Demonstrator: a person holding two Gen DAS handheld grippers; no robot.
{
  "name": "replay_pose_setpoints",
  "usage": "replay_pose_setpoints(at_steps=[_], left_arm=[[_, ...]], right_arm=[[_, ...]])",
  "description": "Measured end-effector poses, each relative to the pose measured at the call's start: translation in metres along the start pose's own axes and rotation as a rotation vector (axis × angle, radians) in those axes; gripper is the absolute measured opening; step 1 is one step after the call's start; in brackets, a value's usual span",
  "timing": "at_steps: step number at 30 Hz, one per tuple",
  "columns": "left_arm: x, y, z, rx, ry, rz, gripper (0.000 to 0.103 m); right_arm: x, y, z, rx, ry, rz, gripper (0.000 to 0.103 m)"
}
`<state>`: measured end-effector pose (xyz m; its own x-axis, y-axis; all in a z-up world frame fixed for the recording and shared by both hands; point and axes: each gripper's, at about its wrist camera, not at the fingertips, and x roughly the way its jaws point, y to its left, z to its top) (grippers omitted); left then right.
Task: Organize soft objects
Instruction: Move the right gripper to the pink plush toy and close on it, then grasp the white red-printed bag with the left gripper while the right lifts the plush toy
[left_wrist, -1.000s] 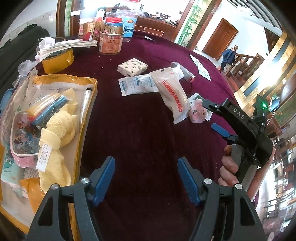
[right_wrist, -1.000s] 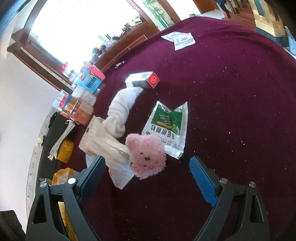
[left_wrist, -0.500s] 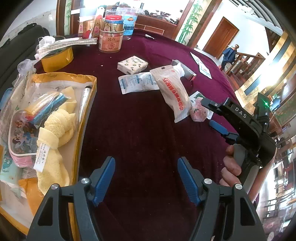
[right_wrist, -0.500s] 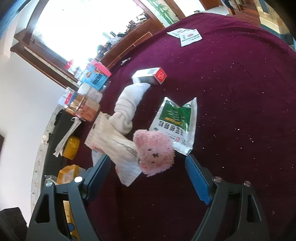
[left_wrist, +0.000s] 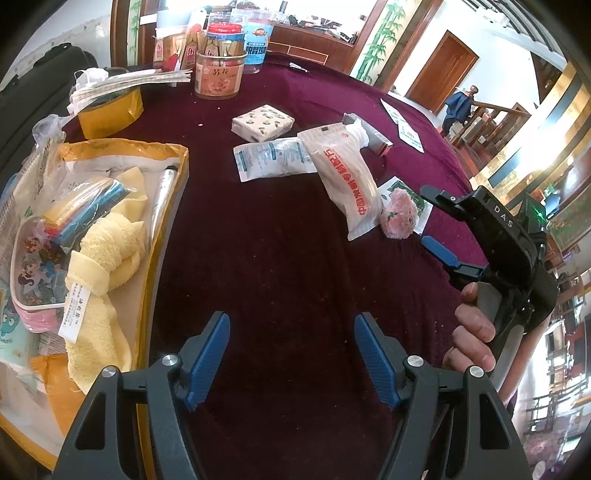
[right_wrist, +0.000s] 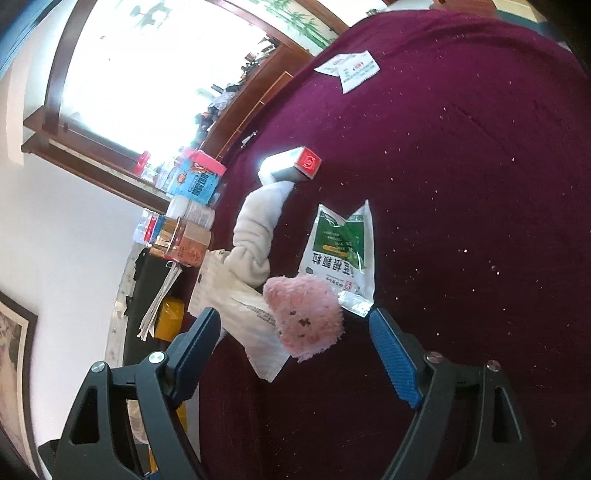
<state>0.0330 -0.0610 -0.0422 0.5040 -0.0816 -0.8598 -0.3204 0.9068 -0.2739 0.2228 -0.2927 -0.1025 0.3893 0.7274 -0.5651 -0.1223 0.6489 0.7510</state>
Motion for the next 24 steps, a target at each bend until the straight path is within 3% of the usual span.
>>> replay_pose_setpoints(at_steps=[3, 8, 9, 11, 15, 24], left_arm=[[-0.003, 0.000, 0.001, -0.002, -0.003, -0.006, 0.074], [-0.005, 0.001, -0.001, -0.009, -0.010, -0.009, 0.074], [-0.005, 0.001, -0.002, -0.009, -0.009, -0.011, 0.074], [-0.004, -0.001, -0.004, -0.004, -0.005, -0.007, 0.074], [-0.003, -0.003, -0.005, -0.003, 0.001, -0.003, 0.074], [0.014, -0.007, 0.002, -0.015, 0.028, 0.009, 0.074]], right_arm=[[0.008, 0.007, -0.002, -0.030, 0.027, -0.019, 0.083], [0.020, 0.027, -0.007, -0.149, 0.023, -0.141, 0.081], [0.021, 0.029, -0.008, -0.167, 0.019, -0.166, 0.078], [0.021, 0.030, -0.009, -0.190, 0.009, -0.218, 0.060], [0.020, 0.021, -0.007, -0.169, 0.017, -0.224, 0.036], [0.014, 0.024, -0.009, -0.178, 0.009, -0.197, 0.026]])
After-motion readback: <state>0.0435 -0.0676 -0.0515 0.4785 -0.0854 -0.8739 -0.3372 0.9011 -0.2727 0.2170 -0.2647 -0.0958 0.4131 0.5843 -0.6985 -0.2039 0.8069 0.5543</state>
